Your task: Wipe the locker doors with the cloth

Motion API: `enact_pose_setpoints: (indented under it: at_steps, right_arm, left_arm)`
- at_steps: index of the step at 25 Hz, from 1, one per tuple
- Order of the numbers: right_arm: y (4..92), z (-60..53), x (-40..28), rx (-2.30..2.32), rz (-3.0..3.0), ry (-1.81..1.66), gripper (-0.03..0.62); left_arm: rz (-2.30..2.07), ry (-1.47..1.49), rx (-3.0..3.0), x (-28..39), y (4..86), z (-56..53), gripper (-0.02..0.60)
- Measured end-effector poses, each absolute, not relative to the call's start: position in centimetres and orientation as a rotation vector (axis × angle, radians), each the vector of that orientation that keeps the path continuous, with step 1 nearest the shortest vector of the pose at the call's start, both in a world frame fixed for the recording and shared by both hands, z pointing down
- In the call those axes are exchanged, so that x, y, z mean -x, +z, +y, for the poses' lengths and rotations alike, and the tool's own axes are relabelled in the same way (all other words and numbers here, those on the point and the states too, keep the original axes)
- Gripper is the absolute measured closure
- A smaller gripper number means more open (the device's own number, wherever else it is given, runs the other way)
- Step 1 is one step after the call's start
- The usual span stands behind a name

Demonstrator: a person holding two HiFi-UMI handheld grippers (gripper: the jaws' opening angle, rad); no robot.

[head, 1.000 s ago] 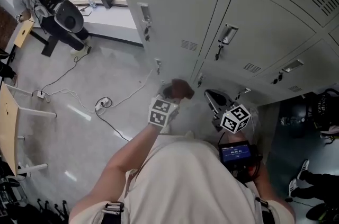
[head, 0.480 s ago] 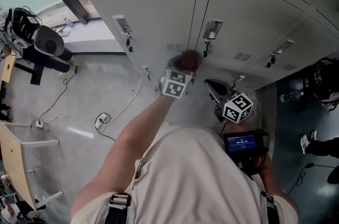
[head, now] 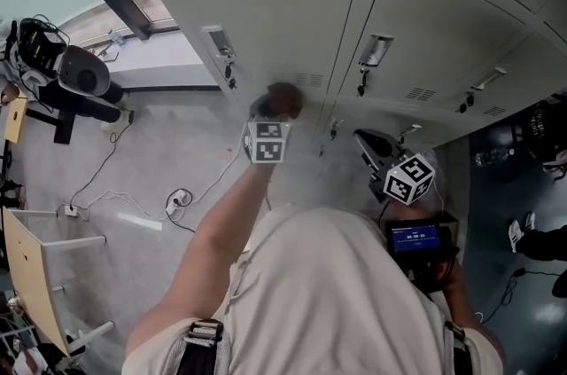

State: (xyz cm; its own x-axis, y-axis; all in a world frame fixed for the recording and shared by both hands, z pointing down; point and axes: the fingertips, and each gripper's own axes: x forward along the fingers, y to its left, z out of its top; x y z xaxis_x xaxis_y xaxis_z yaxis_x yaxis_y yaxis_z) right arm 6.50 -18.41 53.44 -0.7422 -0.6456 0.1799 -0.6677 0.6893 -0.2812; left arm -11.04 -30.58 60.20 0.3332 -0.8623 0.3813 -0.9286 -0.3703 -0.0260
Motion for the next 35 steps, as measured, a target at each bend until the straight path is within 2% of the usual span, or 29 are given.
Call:
enact_pose_setpoints:
  at_steps: [8, 12, 15, 18, 22, 31, 35]
  right_arm:
    - [53.6, -17.7, -3.0, -1.053, -2.821, 0.496, 0.576]
    - [53.7, -17.1, -2.4, -1.087, -2.811, 0.514, 0.576]
    - [54.2, -16.4, -2.4, -1.113, -2.803, 0.535, 0.576]
    - [54.9, -15.6, -1.2, -1.123, -2.792, 0.549, 0.576]
    - [55.9, -14.7, -1.5, -1.164, -2.754, 0.588, 0.576]
    - [55.3, -14.8, -7.0, -1.270, -2.741, 0.608, 0.576]
    - [55.4, -15.1, -9.4, -1.286, -2.741, 0.633, 0.576]
  left_arm:
    - [-1.856, 0.559, -2.214, 25.5, 60.6, -32.1, 0.509]
    - [-2.048, 0.400, -2.152, 29.9, 55.5, -32.0, 0.509]
    - [-2.048, 0.434, -2.303, 27.1, 52.7, -31.6, 0.509]
    - [-1.932, 0.525, -2.353, 24.4, 54.3, -32.1, 0.509]
    - [-1.798, 0.501, -2.348, 20.7, 55.6, -32.0, 0.509]
    - [-1.545, 0.519, -2.578, 4.2, 53.6, -30.1, 0.509]
    - [-1.486, 0.490, -2.683, -1.0, 51.0, -29.2, 0.509]
